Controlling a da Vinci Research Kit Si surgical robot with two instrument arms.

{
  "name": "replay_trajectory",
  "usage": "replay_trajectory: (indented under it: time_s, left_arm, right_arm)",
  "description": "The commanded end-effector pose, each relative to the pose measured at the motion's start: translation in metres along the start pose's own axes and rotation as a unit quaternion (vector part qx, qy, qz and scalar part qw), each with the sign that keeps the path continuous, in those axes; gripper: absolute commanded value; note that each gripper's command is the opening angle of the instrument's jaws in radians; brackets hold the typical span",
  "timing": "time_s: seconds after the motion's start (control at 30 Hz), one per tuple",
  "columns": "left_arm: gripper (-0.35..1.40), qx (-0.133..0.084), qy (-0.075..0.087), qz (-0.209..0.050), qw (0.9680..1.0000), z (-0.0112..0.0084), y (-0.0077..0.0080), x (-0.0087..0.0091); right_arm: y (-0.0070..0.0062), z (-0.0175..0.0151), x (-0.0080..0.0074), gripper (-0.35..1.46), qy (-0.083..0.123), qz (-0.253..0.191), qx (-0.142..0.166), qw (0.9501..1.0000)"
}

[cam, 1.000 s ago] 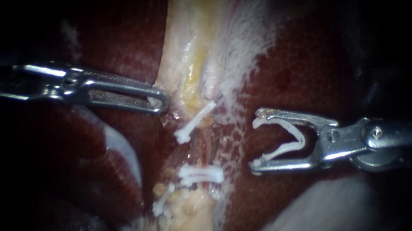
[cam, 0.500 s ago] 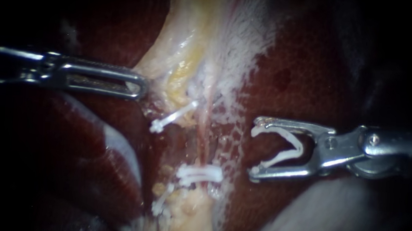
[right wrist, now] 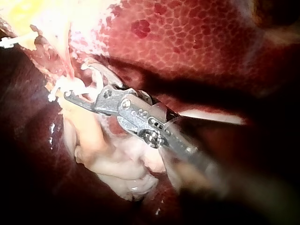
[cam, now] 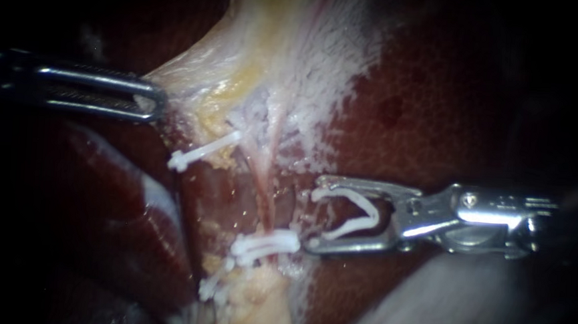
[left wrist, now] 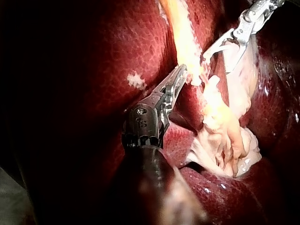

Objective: Clipping third clip right tube

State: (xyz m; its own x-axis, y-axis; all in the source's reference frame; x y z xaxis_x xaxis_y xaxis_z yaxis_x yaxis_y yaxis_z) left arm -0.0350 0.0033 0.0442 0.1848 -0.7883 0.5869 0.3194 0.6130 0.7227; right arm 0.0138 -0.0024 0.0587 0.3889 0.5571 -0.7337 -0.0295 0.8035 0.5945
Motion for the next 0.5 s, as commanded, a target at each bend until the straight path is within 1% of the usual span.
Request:
replay_trajectory:
  time_s: [0.03, 0.17, 0.5]
  left_arm:
    - [-0.35, -0.001, 0.000, 0.001, 1.0000, -0.0001, -0.0002, -0.0001]
    - [-0.35, 0.001, 0.000, 0.001, 1.0000, -0.0001, -0.0006, -0.0002]
    - [-0.35, 0.003, 0.001, 0.001, 1.0000, 0.0000, -0.0010, -0.0002]
  right_arm:
    - [0.0000, 0.0004, 0.0000, 0.60, 0.000, 0.000, 0.000, 1.0000]
    - [0.0003, 0.0016, 0.0000, 0.60, -0.001, -0.001, 0.001, 1.0000]
    - [0.0009, 0.0043, -0.0002, 0.60, -0.002, 0.001, 0.004, 1.0000]
